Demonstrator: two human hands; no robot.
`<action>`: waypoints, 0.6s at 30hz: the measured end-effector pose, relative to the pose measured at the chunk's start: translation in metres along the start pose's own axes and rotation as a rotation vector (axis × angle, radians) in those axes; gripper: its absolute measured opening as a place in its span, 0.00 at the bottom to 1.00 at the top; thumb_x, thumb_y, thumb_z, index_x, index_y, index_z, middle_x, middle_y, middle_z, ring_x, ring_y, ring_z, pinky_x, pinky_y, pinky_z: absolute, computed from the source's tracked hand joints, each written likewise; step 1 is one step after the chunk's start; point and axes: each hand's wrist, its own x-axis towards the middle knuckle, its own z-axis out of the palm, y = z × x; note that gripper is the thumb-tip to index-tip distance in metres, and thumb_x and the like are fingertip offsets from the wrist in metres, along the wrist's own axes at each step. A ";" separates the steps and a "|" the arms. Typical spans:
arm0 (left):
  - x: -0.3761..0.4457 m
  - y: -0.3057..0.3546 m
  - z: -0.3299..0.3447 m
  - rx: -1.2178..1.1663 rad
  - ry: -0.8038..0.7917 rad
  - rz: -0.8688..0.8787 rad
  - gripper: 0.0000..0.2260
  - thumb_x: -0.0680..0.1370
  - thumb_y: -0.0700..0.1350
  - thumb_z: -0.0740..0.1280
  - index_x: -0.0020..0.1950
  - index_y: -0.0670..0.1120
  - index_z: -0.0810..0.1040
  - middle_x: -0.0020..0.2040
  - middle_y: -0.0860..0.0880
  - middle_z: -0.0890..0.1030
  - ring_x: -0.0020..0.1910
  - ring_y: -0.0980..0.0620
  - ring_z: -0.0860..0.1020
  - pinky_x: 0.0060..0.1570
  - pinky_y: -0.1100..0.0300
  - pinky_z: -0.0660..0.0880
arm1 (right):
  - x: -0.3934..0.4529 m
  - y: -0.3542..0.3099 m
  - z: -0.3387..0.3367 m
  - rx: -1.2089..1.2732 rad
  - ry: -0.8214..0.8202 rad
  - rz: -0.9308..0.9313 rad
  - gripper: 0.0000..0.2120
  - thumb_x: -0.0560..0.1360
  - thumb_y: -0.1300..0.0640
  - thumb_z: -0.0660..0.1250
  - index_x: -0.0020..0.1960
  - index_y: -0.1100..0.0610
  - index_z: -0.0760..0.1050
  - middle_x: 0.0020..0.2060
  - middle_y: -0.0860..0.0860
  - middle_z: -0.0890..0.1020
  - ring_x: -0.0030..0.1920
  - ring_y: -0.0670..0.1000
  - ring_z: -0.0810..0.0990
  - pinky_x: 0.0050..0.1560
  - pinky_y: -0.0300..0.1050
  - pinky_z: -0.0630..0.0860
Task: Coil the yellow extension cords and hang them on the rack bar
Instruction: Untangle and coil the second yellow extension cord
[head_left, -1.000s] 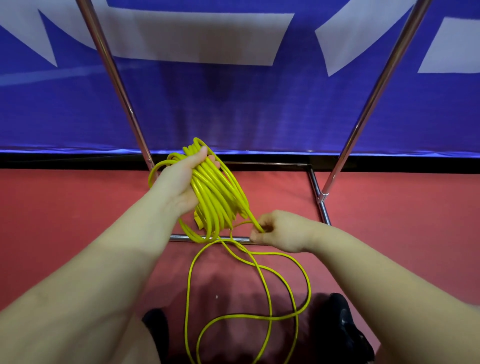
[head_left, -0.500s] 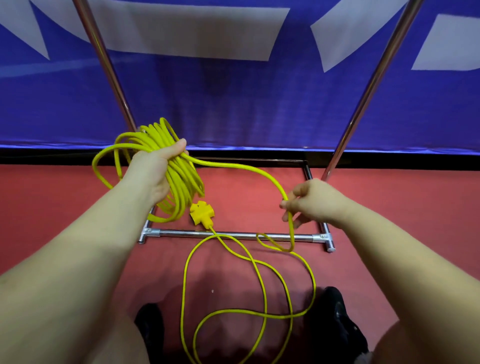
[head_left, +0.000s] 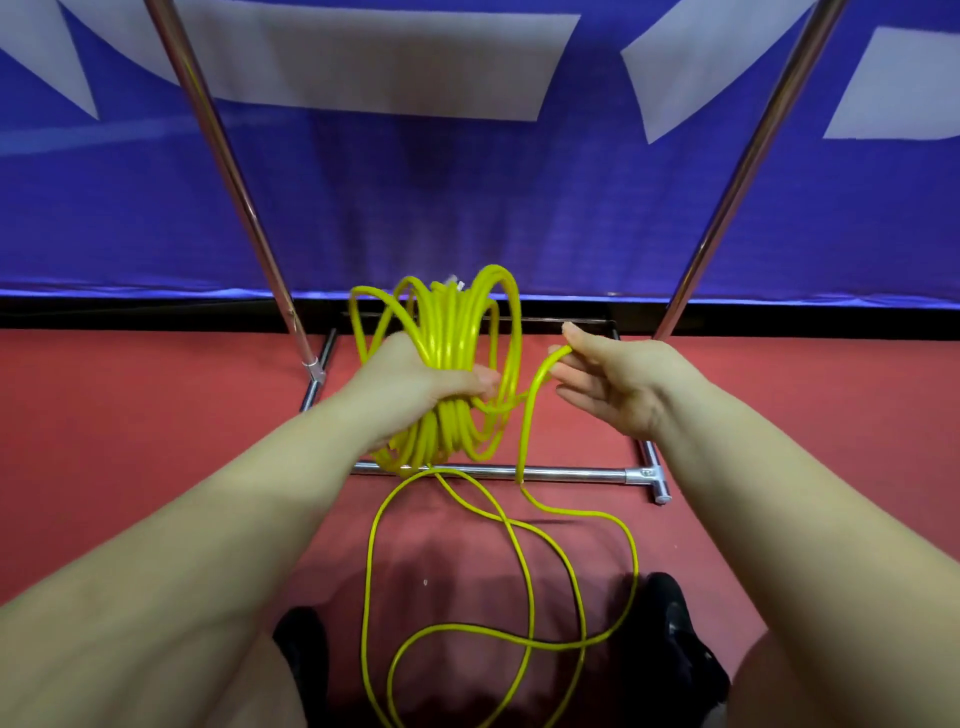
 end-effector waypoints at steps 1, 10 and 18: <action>-0.016 0.019 0.010 -0.002 -0.014 0.012 0.27 0.59 0.56 0.80 0.55 0.50 0.79 0.51 0.49 0.84 0.50 0.50 0.82 0.49 0.53 0.79 | 0.001 0.000 0.002 0.033 0.000 0.015 0.08 0.76 0.55 0.65 0.39 0.56 0.74 0.23 0.46 0.80 0.25 0.42 0.80 0.32 0.37 0.79; -0.040 0.046 0.035 -0.215 -0.075 -0.052 0.16 0.67 0.33 0.74 0.51 0.29 0.76 0.46 0.32 0.81 0.42 0.44 0.80 0.50 0.46 0.77 | 0.005 -0.005 0.007 0.189 -0.070 0.055 0.09 0.78 0.55 0.63 0.41 0.57 0.74 0.27 0.48 0.82 0.28 0.44 0.82 0.32 0.40 0.80; -0.027 0.055 0.015 -0.568 0.123 -0.142 0.03 0.73 0.32 0.66 0.44 0.36 0.79 0.33 0.43 0.82 0.31 0.48 0.81 0.36 0.52 0.80 | 0.004 0.011 0.003 -1.130 -0.097 -0.337 0.23 0.68 0.38 0.68 0.40 0.60 0.78 0.34 0.51 0.83 0.36 0.50 0.80 0.43 0.45 0.75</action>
